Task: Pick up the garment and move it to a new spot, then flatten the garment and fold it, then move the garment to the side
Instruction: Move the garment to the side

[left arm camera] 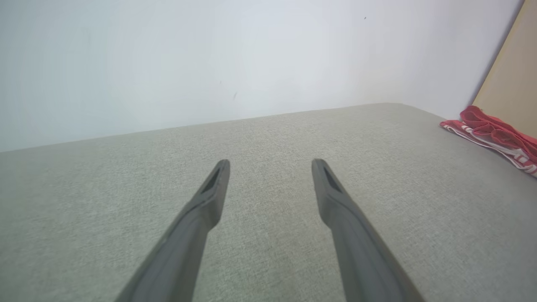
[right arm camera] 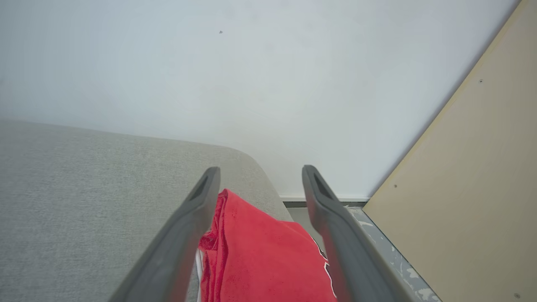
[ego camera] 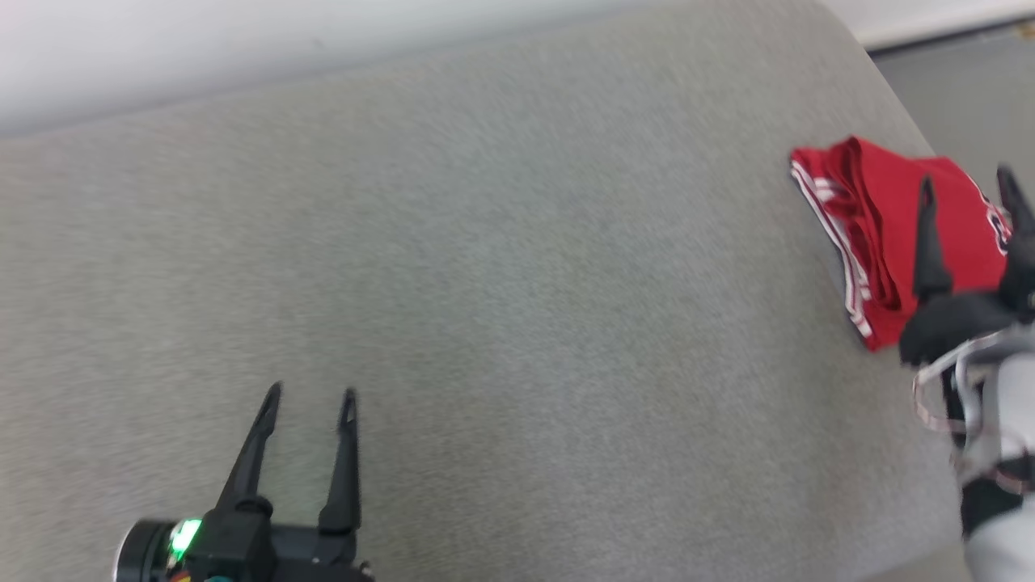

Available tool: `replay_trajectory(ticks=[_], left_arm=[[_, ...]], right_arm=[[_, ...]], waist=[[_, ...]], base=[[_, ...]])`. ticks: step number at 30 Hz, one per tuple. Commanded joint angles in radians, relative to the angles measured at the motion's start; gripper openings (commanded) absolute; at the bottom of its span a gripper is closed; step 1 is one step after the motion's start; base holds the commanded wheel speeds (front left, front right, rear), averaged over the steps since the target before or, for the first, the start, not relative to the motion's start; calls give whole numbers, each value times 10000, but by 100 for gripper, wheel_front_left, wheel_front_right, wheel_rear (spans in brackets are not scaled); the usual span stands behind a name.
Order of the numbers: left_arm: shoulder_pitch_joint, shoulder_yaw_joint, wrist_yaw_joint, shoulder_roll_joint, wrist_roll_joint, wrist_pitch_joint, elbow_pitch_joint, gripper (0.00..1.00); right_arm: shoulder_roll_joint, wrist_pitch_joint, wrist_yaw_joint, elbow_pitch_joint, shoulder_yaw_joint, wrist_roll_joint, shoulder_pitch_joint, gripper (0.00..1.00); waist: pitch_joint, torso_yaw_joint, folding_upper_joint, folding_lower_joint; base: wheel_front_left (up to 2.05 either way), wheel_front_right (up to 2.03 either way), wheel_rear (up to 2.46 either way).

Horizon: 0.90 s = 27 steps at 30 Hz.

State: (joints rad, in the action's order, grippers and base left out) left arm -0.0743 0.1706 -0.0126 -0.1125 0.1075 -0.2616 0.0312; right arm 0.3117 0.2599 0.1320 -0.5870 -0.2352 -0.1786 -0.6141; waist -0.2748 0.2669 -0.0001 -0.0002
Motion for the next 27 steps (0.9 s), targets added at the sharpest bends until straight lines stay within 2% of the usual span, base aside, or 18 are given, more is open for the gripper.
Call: replay_trajectory(ticks=[1, 9, 16, 21, 27], left_arm=[[363, -112, 65, 86, 116, -30, 48, 100], [979, -767, 294, 434, 509, -34, 289, 100], [1343, -1207, 480, 548, 415, -35, 535, 100], [1510, -1463, 441, 585, 436, -35, 600, 100], [1662, -1748, 312, 611, 302, -36, 630, 100]], right_arm=[[-183, -29, -29, 329, 22, 242, 504, 100], [-972, -926, -29, 3232, -17, 1139, 3331, 100], [-1892, -1402, -29, 5197, 12, 1416, 5106, 100], [-2292, -1475, -29, 5760, -43, 1497, 5737, 100], [-2588, -1280, -29, 5518, -130, 1712, 6475, 100]], waist=[[1420, -1370, 1, 2], [2297, -2251, 1, 2], [2780, -2614, 1, 2], [2902, -2666, 1, 2], [3061, -2606, 1, 2]], base=[[0, 0, 0], [0, 0, 0], [0, 0, 0], [0, 0, 0], [0, 0, 0]])
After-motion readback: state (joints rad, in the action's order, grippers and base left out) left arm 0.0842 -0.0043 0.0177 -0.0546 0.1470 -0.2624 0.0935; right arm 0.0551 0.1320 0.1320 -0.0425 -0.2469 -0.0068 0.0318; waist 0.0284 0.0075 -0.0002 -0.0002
